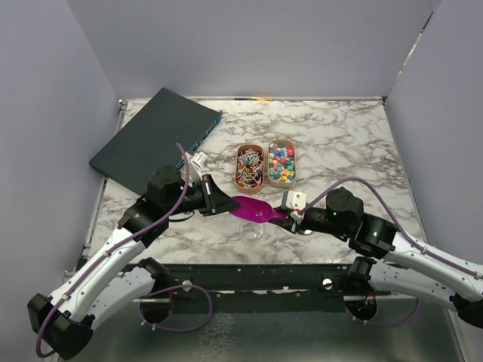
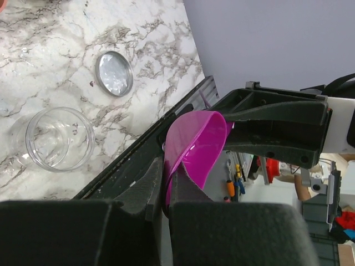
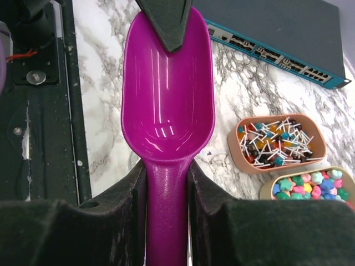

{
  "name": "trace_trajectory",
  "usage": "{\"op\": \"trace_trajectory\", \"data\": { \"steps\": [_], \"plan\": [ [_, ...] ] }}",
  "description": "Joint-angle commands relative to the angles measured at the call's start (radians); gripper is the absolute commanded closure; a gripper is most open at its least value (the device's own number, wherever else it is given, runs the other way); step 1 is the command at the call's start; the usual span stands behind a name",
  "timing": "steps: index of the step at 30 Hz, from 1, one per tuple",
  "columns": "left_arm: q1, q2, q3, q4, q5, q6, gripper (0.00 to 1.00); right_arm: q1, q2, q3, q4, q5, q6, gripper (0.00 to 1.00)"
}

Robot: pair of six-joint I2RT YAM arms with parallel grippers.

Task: Pack the candies
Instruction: Pick up the spatula from the center of the board.

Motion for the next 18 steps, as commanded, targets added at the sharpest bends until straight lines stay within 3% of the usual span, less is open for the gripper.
{"op": "trace_trajectory", "data": {
  "steps": [1, 5, 10, 13, 18],
  "plan": [
    [-0.004, 0.001, 0.013, 0.014, 0.016, -0.011, 1.0, 0.007, -0.024, -0.011, 0.038, 0.01, 0.018, 0.84],
    [-0.004, 0.001, -0.005, 0.015, 0.003, -0.011, 1.0, 0.007, -0.043, -0.029, 0.068, -0.005, 0.041, 0.99],
    [-0.004, 0.0, -0.021, 0.014, -0.019, -0.003, 1.0, 0.007, -0.058, -0.035, 0.092, 0.015, 0.077, 1.0],
    [-0.004, -0.003, -0.034, 0.015, -0.05, 0.005, 0.81, 0.007, -0.044, -0.014, 0.066, 0.038, 0.097, 1.0],
    [-0.004, -0.014, -0.052, 0.013, -0.098, 0.016, 0.59, 0.007, -0.036, -0.003, 0.041, 0.078, 0.121, 1.0]
  ]
}}
